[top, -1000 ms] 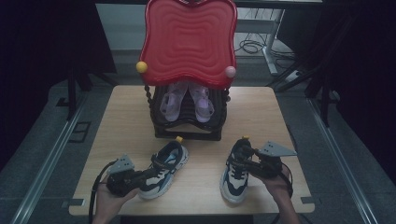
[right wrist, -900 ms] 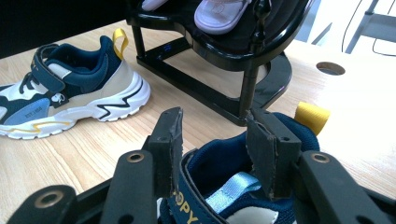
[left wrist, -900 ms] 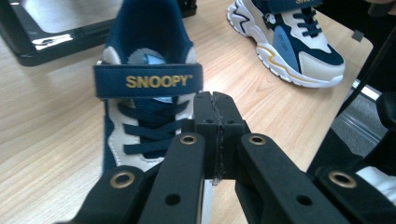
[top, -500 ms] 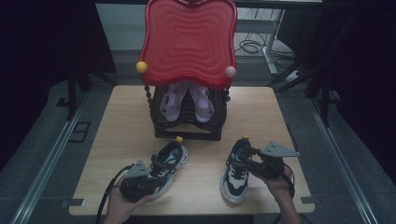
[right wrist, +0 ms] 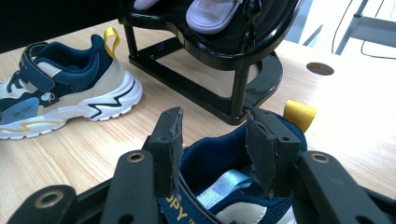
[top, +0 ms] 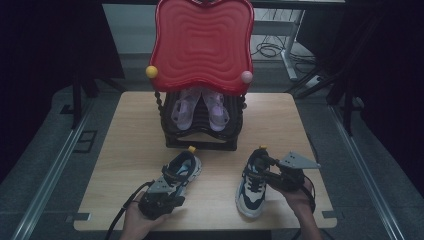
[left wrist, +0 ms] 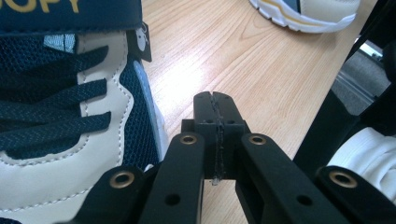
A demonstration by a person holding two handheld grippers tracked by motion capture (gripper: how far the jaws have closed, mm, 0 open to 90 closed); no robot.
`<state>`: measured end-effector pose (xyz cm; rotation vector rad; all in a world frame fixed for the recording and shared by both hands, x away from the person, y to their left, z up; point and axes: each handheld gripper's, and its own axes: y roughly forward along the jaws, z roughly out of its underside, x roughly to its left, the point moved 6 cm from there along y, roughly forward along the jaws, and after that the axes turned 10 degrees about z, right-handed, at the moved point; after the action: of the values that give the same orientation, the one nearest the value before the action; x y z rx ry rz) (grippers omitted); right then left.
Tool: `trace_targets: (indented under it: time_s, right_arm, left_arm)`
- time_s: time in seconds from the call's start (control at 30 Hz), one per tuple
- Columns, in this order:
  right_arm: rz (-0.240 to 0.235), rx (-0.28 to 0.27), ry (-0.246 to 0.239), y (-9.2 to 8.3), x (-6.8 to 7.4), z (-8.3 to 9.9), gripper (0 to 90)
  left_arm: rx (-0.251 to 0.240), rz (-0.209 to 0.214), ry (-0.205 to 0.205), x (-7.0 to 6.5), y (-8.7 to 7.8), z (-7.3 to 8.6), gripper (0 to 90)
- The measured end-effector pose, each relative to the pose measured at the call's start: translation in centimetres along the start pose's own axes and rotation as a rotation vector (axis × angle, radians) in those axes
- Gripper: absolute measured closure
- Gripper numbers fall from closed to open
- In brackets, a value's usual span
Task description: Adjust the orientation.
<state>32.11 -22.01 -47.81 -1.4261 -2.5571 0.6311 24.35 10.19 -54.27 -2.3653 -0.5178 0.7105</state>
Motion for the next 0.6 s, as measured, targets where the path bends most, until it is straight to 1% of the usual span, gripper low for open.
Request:
trace_targets:
  time_s: [0.03,0.1,0.23,0.37,0.4,0.43,0.5,0.6]
  right_arm:
    - [0.000,0.001,0.000,0.0,0.0,0.0,56.0]
    - [-0.001,0.001,0.000,0.0,0.0,0.0,56.0]
    - [-0.001,0.003,0.001,0.1,0.0,0.1,56.0]
    - [0.002,0.004,0.001,0.2,-0.1,0.2,55.9]
    - [0.000,0.005,0.003,0.2,-0.1,0.2,55.8]
    - [0.000,0.004,0.004,0.2,-0.1,0.2,55.8]
    - [0.000,0.004,0.005,0.1,-0.2,0.2,55.8]
    - [-0.001,0.004,0.006,0.1,-0.2,0.2,55.8]
  left_arm:
    - [0.013,-0.012,0.001,0.2,0.1,0.1,89.6]
    - [0.023,-0.019,-0.006,0.4,0.1,0.3,89.6]
    - [0.042,-0.016,-0.016,0.7,0.2,0.6,89.5]
    - [0.050,-0.026,-0.020,1.0,0.1,0.7,89.6]
    - [0.050,-0.030,-0.029,1.2,0.0,1.0,89.6]
    - [0.044,-0.021,-0.038,1.3,-0.1,1.1,89.6]
    - [0.044,-0.023,-0.040,1.4,-0.2,1.2,89.7]
    - [0.047,-0.039,-0.052,1.9,-0.8,1.4,89.6]
